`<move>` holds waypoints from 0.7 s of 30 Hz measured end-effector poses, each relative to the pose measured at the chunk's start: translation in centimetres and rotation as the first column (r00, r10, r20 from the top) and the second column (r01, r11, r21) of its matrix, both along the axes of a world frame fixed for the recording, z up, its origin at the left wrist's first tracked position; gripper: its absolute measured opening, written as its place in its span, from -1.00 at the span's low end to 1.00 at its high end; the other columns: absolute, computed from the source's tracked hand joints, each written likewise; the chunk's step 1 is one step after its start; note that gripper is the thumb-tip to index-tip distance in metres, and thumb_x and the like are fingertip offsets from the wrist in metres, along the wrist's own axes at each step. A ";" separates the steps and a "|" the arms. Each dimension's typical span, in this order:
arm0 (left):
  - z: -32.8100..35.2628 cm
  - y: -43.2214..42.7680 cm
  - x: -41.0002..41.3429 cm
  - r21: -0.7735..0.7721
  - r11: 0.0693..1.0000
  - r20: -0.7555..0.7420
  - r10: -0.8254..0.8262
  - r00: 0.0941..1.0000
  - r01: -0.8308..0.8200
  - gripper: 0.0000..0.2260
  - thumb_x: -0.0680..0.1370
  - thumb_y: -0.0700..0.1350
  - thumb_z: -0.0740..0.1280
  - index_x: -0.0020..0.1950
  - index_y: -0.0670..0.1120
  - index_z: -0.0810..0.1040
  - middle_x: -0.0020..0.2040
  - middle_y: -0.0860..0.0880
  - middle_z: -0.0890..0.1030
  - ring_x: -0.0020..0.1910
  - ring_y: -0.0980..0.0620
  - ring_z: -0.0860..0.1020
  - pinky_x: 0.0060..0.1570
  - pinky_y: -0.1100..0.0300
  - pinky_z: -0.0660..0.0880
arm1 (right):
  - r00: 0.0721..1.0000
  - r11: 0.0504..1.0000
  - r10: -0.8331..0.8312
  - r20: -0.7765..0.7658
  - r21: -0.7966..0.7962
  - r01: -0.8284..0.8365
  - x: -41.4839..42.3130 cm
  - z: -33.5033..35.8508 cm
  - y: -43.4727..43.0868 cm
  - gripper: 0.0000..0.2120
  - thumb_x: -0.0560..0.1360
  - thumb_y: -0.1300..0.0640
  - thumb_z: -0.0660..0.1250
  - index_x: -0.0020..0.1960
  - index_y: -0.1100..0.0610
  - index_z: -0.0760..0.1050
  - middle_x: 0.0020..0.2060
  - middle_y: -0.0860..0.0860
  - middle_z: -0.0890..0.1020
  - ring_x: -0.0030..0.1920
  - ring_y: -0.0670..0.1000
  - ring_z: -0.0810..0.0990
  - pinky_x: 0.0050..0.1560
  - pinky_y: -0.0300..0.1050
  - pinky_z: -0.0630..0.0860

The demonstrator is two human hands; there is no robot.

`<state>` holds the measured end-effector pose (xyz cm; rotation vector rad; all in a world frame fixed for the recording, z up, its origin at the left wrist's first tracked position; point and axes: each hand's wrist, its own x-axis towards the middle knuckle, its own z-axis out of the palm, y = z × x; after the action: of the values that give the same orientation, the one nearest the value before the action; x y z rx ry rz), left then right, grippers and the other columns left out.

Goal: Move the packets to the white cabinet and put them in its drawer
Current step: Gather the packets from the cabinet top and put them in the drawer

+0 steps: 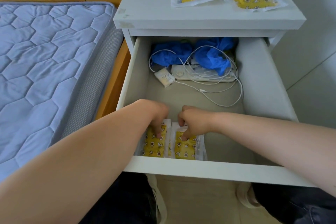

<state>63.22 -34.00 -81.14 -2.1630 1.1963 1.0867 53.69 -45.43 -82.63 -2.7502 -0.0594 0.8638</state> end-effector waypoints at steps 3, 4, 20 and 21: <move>-0.1 0.1 0.1 0.013 1.000 -0.020 0.026 0.999 -0.026 -0.57 0.37 0.08 0.53 0.10 -0.14 0.58 -0.06 -0.03 0.58 -0.11 -0.04 0.54 -0.15 0.15 0.45 | 0.990 0.972 -0.138 -0.024 -0.195 0.131 0.1 1.7 -0.8 -0.53 0.39 -0.21 0.42 -0.08 0.21 0.48 -0.18 0.04 0.50 -0.24 0.05 0.50 -0.27 -0.13 0.42; -0.1 0.2 0.1 0.018 0.999 -0.026 0.034 0.999 -0.034 -0.56 0.38 0.08 0.52 0.13 -0.14 0.58 -0.01 -0.04 0.60 -0.10 -0.04 0.55 -0.13 0.15 0.45 | 0.973 0.946 -0.220 -0.069 -0.259 0.195 0.1 2.0 -1.3 -0.52 0.41 -0.24 0.38 -0.18 0.21 0.45 -0.27 0.03 0.52 -0.33 0.02 0.49 -0.34 -0.14 0.41; -0.4 0.1 0.2 -0.034 0.996 -0.042 0.076 0.996 -0.077 -0.54 0.43 0.09 0.47 0.24 -0.11 0.54 0.15 -0.06 0.60 0.08 -0.07 0.57 0.00 0.12 0.47 | 0.978 0.978 -0.204 -0.030 -0.047 0.203 -0.1 -0.1 -0.9 -0.29 0.28 0.00 0.58 0.29 0.19 0.34 0.15 0.11 0.50 0.11 0.14 0.55 0.02 -0.02 0.52; -0.3 0.1 0.2 -0.022 0.998 -0.043 0.064 0.997 -0.065 -0.53 0.42 0.07 0.48 0.25 -0.11 0.54 0.16 -0.06 0.60 0.10 -0.07 0.57 0.03 0.11 0.47 | 0.991 0.991 -0.132 0.010 -0.026 0.132 -0.1 0.0 -0.7 -0.26 0.28 0.01 0.58 0.33 0.16 0.33 0.20 0.09 0.46 0.16 0.12 0.50 0.08 -0.05 0.49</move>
<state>63.45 -33.88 -81.47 -2.2207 1.1706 1.1564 53.60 -46.17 -82.64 -2.7459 0.1324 0.8231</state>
